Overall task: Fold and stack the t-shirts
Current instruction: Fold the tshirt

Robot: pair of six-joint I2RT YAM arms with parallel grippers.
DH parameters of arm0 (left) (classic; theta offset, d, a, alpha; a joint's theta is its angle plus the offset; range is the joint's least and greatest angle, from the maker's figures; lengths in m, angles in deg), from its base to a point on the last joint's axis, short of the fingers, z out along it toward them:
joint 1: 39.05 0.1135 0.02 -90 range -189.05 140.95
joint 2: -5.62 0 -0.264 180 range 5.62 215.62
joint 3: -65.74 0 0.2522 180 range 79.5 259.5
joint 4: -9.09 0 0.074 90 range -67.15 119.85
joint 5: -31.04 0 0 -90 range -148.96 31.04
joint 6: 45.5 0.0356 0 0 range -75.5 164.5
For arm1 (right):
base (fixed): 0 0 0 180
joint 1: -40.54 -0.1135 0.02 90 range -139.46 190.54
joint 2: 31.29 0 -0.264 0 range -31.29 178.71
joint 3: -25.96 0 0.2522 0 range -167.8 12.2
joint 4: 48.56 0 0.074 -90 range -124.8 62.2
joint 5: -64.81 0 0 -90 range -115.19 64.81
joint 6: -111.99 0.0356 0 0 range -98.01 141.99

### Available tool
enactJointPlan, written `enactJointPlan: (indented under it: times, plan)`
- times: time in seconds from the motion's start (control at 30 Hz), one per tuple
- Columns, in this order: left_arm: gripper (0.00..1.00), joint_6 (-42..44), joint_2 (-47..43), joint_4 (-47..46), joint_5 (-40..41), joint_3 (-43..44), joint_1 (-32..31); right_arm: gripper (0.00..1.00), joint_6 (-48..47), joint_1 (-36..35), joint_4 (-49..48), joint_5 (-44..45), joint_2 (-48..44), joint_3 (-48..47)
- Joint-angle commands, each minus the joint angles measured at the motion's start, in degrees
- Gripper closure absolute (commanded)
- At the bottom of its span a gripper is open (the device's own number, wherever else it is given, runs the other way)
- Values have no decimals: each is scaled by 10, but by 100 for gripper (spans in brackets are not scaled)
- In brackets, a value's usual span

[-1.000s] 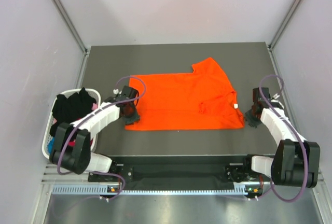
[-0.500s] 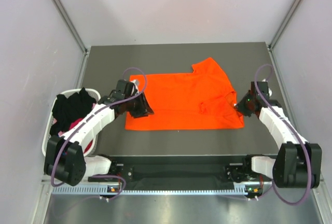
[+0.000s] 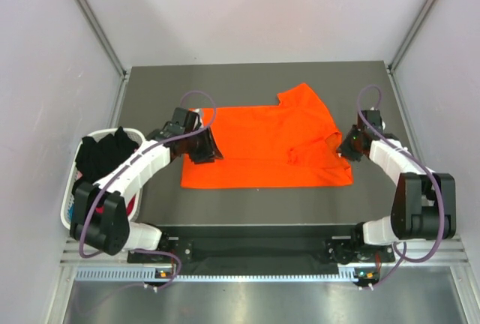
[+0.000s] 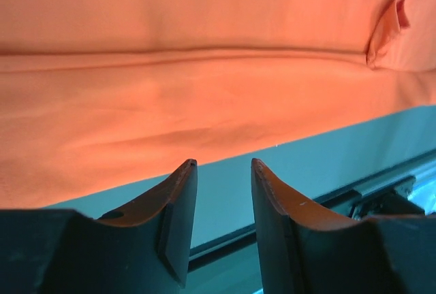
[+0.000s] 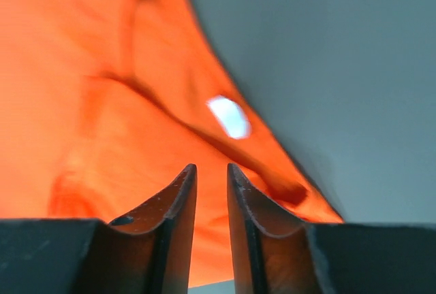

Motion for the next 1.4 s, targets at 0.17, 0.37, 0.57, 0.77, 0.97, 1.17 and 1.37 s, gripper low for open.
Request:
enactJointPlan:
  times: [0.17, 0.37, 0.57, 0.77, 0.97, 1.17, 1.37]
  plan:
    - [54, -38, -27, -6, 66, 116, 2, 63, -71, -3, -78, -113, -61, -80]
    - [50, -9, 28, 12, 206, 208, 34, 52, -140, -4, -92, -206, 53, -256]
    - [50, -2, 134, 22, 200, 275, 60, 48, -204, -3, -111, -228, 183, -399]
    - [51, 8, 221, 16, 172, 323, 118, 49, -237, -3, -10, -198, 365, -639]
    - [53, 32, 302, 22, 150, 367, 164, 50, -257, -3, -41, -243, 474, -700]
    - [56, 44, 382, 4, 115, 403, 179, 50, -240, -3, -66, -271, 557, -751]
    - [59, 63, 456, 3, 98, 453, 179, 51, -207, -3, -19, -282, 664, -865]
